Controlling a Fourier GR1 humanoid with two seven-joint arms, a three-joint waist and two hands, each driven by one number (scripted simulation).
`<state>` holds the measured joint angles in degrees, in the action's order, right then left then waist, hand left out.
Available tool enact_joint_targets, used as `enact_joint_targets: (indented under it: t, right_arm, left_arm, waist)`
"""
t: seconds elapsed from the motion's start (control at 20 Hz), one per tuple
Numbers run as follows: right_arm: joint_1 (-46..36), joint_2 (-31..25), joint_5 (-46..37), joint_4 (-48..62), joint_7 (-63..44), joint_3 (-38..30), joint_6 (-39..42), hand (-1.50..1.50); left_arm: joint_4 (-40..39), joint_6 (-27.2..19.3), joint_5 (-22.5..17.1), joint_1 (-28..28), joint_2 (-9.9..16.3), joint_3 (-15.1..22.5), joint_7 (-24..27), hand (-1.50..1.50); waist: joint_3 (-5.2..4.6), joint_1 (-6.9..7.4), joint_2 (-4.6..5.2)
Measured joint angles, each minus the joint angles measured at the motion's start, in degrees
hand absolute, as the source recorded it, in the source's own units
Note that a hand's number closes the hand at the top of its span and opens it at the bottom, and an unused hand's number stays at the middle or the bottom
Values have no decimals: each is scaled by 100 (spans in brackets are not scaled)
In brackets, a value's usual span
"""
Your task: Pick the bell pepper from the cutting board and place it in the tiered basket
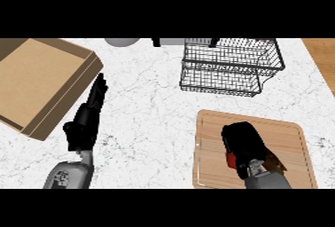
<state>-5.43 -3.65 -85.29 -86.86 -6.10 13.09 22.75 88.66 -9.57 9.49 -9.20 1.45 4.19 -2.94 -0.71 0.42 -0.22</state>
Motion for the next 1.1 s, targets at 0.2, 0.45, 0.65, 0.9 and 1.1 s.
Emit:
enact_joint_targets:
  t: [0.2, 0.45, 0.65, 0.9, 1.1]
  right_arm:
    - [-431, 223, 36, -33, -1851, 331, 268, 150]
    - [-1252, 322, 461, -179, -4019, 981, 452, 150]
    - [-2152, 312, 874, -524, -4910, 1245, 567, 150]
    - [-3195, 278, 1308, -946, -5359, 1174, 795, 150]
    - [-3851, 262, 1614, -1195, -5551, 939, 1052, 150]
  left_arm:
    - [7, 17, 23, -1, -19, 56, -17, 0]
    - [-50, 67, 8, -23, 13, 43, 46, 0]
    - [-18, 49, 46, 9, -29, 108, 31, 0]
    - [-22, -12, 67, 31, -67, 95, 30, 0]
    - [-37, -9, 61, 13, -51, 67, -10, 0]
  waist:
    - [40, 112, 12]
    - [60, 185, 20]
    - [62, 185, 4]
    - [59, 126, -14]
    - [56, 74, -33]
